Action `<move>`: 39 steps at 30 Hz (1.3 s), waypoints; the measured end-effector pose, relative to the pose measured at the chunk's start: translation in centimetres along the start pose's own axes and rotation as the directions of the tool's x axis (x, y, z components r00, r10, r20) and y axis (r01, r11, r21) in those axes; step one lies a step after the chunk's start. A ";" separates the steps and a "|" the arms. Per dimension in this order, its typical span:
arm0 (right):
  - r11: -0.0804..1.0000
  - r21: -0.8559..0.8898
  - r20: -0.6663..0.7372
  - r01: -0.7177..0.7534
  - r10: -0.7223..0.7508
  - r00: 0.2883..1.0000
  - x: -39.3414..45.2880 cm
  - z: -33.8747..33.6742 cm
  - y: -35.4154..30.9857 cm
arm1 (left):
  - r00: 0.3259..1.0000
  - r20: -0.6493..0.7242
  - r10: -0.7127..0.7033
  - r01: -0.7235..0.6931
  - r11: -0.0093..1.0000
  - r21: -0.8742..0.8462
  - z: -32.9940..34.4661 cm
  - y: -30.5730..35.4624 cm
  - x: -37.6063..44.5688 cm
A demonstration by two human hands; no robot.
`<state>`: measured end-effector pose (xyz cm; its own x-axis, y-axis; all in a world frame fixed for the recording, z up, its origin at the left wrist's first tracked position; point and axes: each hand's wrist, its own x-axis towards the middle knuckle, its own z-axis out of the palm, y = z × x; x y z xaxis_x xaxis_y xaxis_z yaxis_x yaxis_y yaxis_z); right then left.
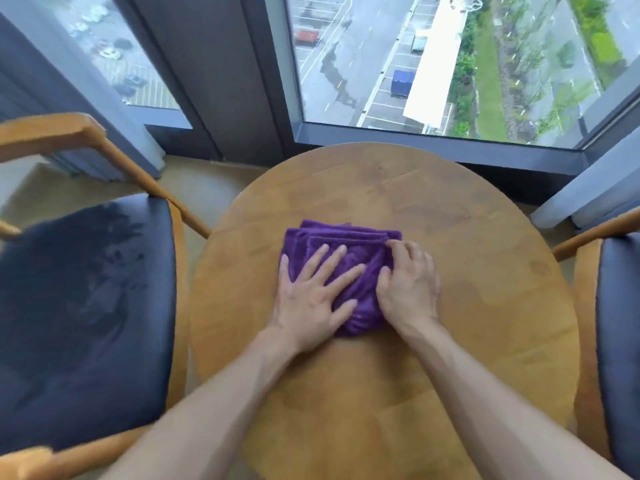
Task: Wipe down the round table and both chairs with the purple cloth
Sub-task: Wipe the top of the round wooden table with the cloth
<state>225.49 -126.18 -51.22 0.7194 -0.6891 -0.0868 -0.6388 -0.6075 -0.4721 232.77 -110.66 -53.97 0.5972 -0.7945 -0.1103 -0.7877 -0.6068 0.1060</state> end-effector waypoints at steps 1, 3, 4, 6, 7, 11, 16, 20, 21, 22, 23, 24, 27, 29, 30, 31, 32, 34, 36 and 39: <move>1.000 -0.006 0.035 0.031 -0.031 0.999 -0.3 0.1 -0.3 | 0.999 0.014 -0.048 0.048 0.999 0.012 -0.3 -2.7 -0.9; 0.995 0.028 0.110 0.094 -0.097 0.989 -0.8 0.4 -1.6 | 0.955 -0.002 -0.296 0.296 0.955 0.032 -0.9 -7.7 -3.1; 0.990 0.046 0.135 0.130 -0.135 0.982 -1.1 0.6 -2.2 | 0.895 -0.029 -0.445 0.445 0.895 0.009 -1.0 -9.0 -4.2; 0.980 0.079 0.162 0.182 -0.192 0.968 -1.7 1.0 -3.0 | 0.768 -0.059 -0.637 0.635 0.771 -0.056 -0.8 -8.6 -5.8; 0.977 0.093 0.170 0.192 -0.206 0.964 -2.1 1.2 -3.2 | 0.725 -0.069 -0.686 0.682 0.728 -0.069 -0.4 -7.0 -6.3; 0.969 0.142 0.152 0.204 -0.225 0.962 -4.5 2.0 -4.1 | 0.728 -0.146 -0.670 0.668 0.741 -0.066 1.3 1.5 -8.3; 0.977 0.116 0.098 0.181 -0.193 0.976 -6.7 3.0 -5.0 | 0.989 -0.081 -0.126 0.125 0.992 -0.014 2.1 5.1 -12.9; 0.988 0.025 0.078 0.155 -0.157 0.985 -8.6 3.2 -5.1 | 0.995 -0.055 0.084 -0.081 0.996 0.049 0.7 -3.3 -15.6; 0.986 0.019 0.079 0.163 -0.164 0.983 -9.2 3.2 -5.0 | 0.998 -0.048 0.043 -0.040 0.998 0.057 0.6 -5.2 -16.4; 0.987 0.017 0.081 0.162 -0.163 0.983 -9.7 3.1 -4.7 | 0.998 -0.057 -0.040 0.043 0.998 0.042 0.6 -6.4 -17.2; 0.988 0.021 0.081 0.152 -0.153 0.985 -10.3 3.0 -4.5 | 0.986 -0.076 -0.145 0.146 0.989 0.006 0.8 -6.6 -17.9; 0.990 0.030 0.082 0.138 -0.140 0.987 -10.8 2.8 -4.3 | 0.963 -0.084 -0.257 0.255 0.966 -0.036 1.0 -6.0 -18.3; 0.993 0.049 0.080 0.107 -0.111 0.991 -12.9 2.4 -3.7 | 0.891 -0.106 -0.441 0.431 0.896 -0.104 2.2 -1.3 -19.0; 0.992 0.053 0.073 0.115 -0.119 0.990 -14.1 2.1 -3.2 | 0.890 -0.125 -0.439 0.426 0.897 -0.121 2.7 1.8 -19.4; 0.992 0.055 0.069 0.117 -0.120 0.990 -14.7 2.0 -2.8 | 0.899 -0.136 -0.416 0.402 0.908 -0.118 3.0 3.0 -19.8; 0.992 0.061 0.064 0.111 -0.115 0.991 -15.3 1.9 -2.3 | 0.910 -0.145 -0.388 0.374 0.920 -0.112 3.3 4.3 -20.1; 0.992 0.070 0.059 0.101 -0.105 0.993 -15.8 1.7 -1.6 | 0.920 -0.147 -0.364 0.351 0.930 -0.110 3.5 5.6 -20.5; 0.993 0.092 0.045 0.077 -0.082 0.996 -17.1 1.3 -0.3 | 0.937 -0.132 -0.323 0.308 0.944 -0.117 3.8 8.4 -21.1; 0.992 0.115 0.023 0.057 -0.060 0.998 -18.4 0.7 0.9 | 0.953 -0.115 -0.282 0.266 0.954 -0.136 3.9 11.1 -21.3; 0.987 0.159 -0.039 0.004 0.002 0.999 -20.2 -0.7 3.1 | 0.975 -0.067 -0.211 0.198 0.966 -0.163 4.1 14.6 -20.9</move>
<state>208.76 -114.42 -50.31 0.7071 -0.7051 -0.0533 -0.5841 -0.5399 -0.6061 208.13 -102.79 -54.18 0.7589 -0.6481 -0.0633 -0.6183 -0.7477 0.2420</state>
